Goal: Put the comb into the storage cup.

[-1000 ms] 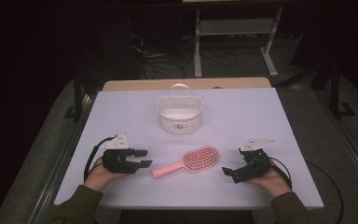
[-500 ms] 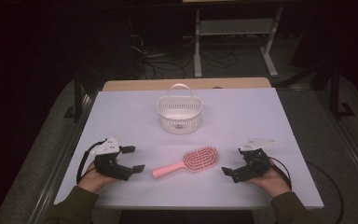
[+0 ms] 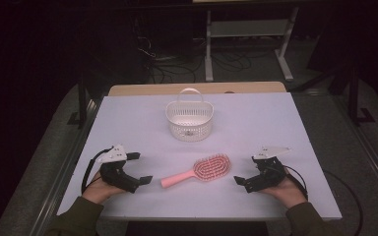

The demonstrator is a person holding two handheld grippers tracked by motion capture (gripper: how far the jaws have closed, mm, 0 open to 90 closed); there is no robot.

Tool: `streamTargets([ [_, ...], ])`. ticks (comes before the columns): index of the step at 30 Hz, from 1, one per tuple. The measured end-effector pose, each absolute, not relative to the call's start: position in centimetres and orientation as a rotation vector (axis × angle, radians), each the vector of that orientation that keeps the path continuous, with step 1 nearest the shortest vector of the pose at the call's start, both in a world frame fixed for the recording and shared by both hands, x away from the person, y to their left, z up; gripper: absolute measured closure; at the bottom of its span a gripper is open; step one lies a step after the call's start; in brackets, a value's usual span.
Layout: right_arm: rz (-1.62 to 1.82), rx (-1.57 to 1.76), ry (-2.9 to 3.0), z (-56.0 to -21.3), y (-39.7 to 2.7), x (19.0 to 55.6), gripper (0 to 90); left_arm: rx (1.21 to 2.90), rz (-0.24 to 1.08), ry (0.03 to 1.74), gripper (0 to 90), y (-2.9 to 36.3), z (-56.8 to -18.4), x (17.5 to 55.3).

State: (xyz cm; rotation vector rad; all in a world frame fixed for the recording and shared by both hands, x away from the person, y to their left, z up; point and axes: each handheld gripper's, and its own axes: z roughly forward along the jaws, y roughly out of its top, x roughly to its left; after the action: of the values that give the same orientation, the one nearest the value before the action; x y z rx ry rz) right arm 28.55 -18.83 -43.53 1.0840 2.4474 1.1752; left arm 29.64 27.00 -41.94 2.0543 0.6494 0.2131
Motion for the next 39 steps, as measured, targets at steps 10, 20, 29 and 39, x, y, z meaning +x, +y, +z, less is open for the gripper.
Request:
streamTargets([
  [10, 1.188, 1.076, 2.441, -43.6, -18.9, 28.4, 0.0, 2.046, 0.202, 0.650, 0.0, 27.0, -41.7, 29.8],
  [20, 1.211, 1.084, 2.422, -43.6, -19.0, 28.4, 0.0, 2.027, 0.190, 0.655, 0.0, 26.7, -41.1, 30.2],
  [29, 1.217, 1.088, 2.420, -43.7, -19.1, 28.3, 0.0, 2.007, 0.197, 0.636, 0.0, 26.2, -40.5, 30.7],
  [39, 1.221, 1.085, 2.418, -43.7, -19.1, 28.4, 0.0, 2.011, 0.179, 0.618, 0.0, 25.3, -40.2, 30.9],
])
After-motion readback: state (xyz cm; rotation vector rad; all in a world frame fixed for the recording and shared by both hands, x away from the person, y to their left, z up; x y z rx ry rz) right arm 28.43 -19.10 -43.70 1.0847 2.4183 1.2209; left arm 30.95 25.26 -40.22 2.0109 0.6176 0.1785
